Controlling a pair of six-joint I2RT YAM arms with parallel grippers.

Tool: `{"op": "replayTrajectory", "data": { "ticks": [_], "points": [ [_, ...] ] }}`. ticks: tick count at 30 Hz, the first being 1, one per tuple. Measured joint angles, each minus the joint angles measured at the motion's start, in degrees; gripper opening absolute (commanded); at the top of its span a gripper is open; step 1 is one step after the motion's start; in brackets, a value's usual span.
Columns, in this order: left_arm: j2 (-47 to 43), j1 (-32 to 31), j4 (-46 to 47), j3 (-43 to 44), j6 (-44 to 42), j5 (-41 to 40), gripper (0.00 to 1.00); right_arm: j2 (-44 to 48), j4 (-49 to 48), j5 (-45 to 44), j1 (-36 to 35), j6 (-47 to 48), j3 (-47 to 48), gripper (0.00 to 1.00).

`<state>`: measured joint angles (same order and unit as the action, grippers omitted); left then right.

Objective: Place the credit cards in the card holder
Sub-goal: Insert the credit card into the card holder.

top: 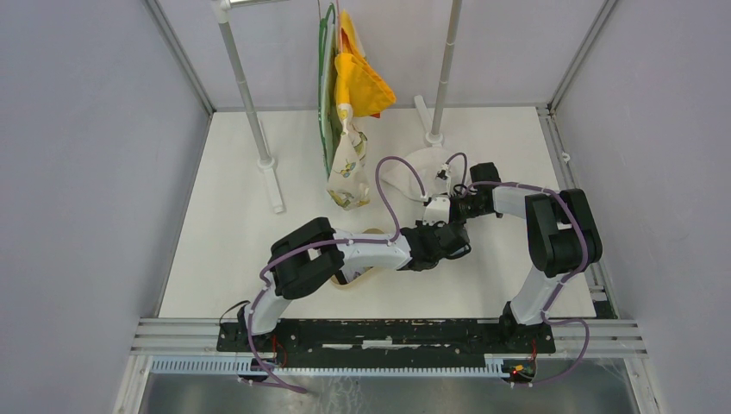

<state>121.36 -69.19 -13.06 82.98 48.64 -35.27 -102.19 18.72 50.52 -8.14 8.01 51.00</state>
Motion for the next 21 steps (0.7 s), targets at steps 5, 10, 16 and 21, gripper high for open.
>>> {"op": "replayTrajectory", "data": {
  "ticks": [5,10,16,21],
  "points": [
    [0.0,-0.1,-0.8,0.0,0.2,-0.8,0.20,0.0,0.3,0.3,0.0,0.7,0.3,0.40],
    [-0.3,0.0,-0.9,-0.2,0.4,-0.9,0.22,0.6,0.5,0.3,0.0,1.9,0.3,0.42],
    [-4.0,0.1,1.3,-4.7,0.4,-0.2,0.24,2.2,1.8,-1.0,0.0,4.4,0.3,0.43],
    [-10.0,0.1,4.0,-10.7,0.0,1.4,0.25,4.0,2.8,-1.6,0.0,7.0,0.3,0.44]
  ]
}}
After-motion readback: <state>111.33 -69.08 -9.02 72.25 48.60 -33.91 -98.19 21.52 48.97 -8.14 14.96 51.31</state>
